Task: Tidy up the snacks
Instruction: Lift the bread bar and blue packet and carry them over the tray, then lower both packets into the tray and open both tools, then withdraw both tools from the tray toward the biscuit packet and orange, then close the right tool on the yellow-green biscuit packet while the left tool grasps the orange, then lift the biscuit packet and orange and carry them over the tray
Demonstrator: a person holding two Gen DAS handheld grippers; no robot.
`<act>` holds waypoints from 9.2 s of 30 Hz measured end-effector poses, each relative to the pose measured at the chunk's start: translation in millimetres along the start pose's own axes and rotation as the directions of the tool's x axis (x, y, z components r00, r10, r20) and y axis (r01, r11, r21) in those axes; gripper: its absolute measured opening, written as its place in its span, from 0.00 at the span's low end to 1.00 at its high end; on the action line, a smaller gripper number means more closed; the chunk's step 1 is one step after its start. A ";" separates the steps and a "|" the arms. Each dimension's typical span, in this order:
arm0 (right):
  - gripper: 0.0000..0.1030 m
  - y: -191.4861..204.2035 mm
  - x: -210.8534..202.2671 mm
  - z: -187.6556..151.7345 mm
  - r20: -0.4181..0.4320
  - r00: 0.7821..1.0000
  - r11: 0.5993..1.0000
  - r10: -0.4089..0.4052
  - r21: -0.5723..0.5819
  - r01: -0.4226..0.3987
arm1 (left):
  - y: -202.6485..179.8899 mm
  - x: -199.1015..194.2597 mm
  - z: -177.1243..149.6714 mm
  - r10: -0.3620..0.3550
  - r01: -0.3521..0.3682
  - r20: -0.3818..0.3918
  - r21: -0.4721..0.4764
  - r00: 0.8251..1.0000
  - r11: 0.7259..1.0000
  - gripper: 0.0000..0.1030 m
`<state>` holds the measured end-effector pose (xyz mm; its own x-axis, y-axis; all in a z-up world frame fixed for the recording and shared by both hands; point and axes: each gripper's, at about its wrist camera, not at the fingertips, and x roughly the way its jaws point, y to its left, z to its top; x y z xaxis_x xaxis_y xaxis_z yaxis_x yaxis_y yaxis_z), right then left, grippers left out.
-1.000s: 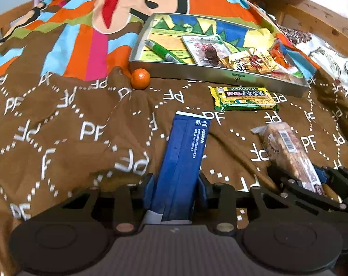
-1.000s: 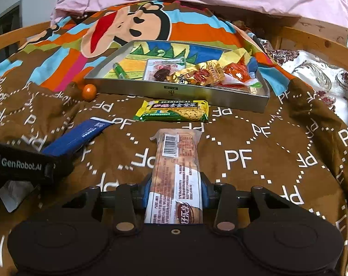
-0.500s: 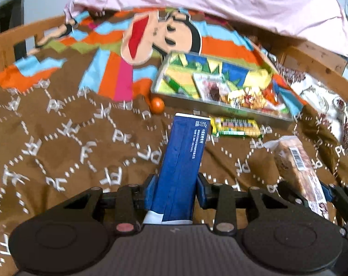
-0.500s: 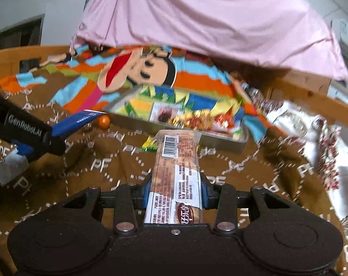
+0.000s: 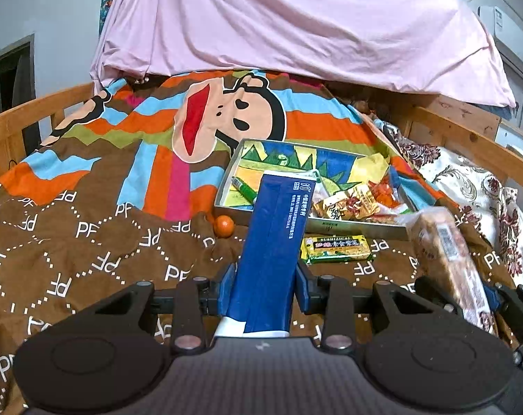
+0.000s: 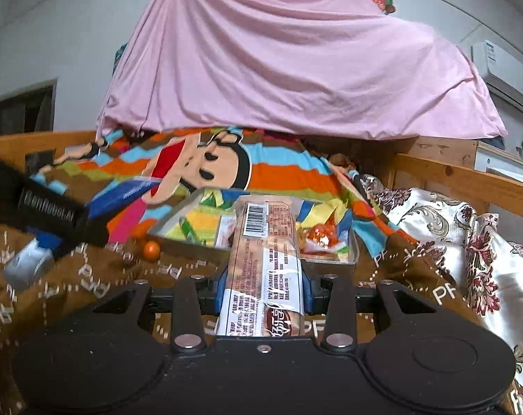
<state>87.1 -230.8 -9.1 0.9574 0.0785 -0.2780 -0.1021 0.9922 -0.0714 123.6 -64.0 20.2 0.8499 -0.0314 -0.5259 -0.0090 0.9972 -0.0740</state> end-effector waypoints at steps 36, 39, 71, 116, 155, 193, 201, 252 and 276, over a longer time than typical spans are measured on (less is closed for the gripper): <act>0.40 -52.5 174.4 55.8 0.110 0.991 0.993 0.080 0.079 -0.089 | -36.5 124.3 84.1 0.041 -0.041 0.001 -0.091 0.999 0.995 0.38; 0.40 -62.4 193.0 54.3 0.095 0.994 0.991 0.061 0.110 -0.072 | -37.9 145.9 94.0 0.051 -0.052 -0.009 -0.091 0.999 0.995 0.38; 0.44 -91.6 300.6 28.8 -0.080 0.996 0.986 0.045 0.165 -0.031 | -51.3 312.0 104.8 0.132 -0.136 -0.179 -0.007 0.975 0.991 0.40; 0.99 -75.3 59.8 82.8 0.096 0.994 0.977 0.048 0.205 -0.067 | 18.5 35.0 61.9 0.136 -0.102 0.153 -0.212 0.979 0.972 0.99; 0.99 -27.3 24.3 0.8 -0.204 0.977 0.999 0.053 0.000 -0.054 | 34.1 12.8 -41.8 0.199 -0.193 0.038 -0.127 0.979 0.973 0.99; 0.85 -3.6 172.9 -31.7 -0.154 0.988 0.866 0.001 -0.493 -0.077 | 28.3 176.6 17.7 0.084 -0.076 -0.019 0.268 0.996 0.960 0.99; 0.62 15.7 185.6 -43.1 -0.140 0.989 0.802 0.044 -0.586 -0.119 | 37.1 198.1 25.4 -0.029 0.036 -0.026 0.317 0.999 0.948 0.91; 0.37 40.0 195.7 -57.8 -0.131 0.983 0.523 0.129 -0.833 -0.180 | 19.0 223.6 16.8 -0.285 0.307 -0.230 0.063 0.930 0.950 0.33; 0.14 44.3 189.8 -42.8 -0.074 0.983 0.522 0.167 -0.839 -0.152 | 21.4 190.5 35.3 -0.208 0.215 -0.107 0.064 0.972 0.974 0.33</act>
<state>252.7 -176.1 -106.0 0.9042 0.2358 -0.3561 -0.4254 0.4252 -0.7989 303.9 -46.2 -51.7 0.7720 -0.2450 -0.5866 0.2082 0.9693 -0.1308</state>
